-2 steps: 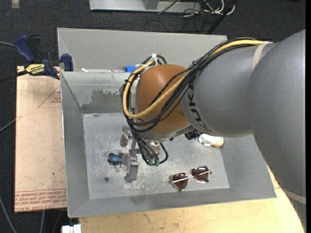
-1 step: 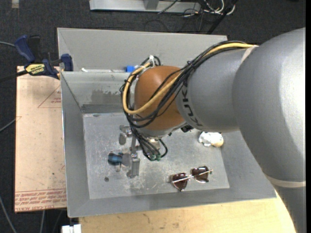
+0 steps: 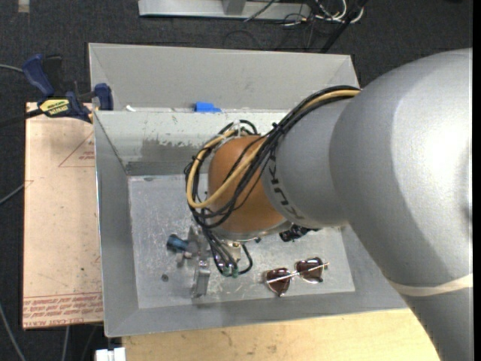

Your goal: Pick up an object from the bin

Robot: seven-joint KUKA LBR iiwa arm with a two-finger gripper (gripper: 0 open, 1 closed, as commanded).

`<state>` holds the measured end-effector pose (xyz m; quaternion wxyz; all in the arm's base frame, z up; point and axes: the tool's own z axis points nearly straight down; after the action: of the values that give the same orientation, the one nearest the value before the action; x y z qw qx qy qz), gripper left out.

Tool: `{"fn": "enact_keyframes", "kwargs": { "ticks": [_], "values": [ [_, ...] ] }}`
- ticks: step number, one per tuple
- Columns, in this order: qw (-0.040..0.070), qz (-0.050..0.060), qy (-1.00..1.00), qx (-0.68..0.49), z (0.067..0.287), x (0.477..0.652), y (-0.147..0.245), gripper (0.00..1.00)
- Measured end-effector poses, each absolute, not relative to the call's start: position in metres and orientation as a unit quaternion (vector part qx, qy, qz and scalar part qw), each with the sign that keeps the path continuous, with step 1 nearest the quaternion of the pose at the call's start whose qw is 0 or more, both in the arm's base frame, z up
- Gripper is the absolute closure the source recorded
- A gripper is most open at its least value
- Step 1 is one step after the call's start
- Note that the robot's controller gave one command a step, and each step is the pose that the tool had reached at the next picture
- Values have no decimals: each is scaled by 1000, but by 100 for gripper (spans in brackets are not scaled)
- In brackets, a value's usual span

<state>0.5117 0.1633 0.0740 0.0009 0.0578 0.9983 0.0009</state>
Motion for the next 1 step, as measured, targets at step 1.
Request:
{"fn": "enact_keyframes", "kwargs": {
  "ticks": [1],
  "values": [
    [1, 1, 1000, 19, 70, 534, 168, 100]
  ]
}}
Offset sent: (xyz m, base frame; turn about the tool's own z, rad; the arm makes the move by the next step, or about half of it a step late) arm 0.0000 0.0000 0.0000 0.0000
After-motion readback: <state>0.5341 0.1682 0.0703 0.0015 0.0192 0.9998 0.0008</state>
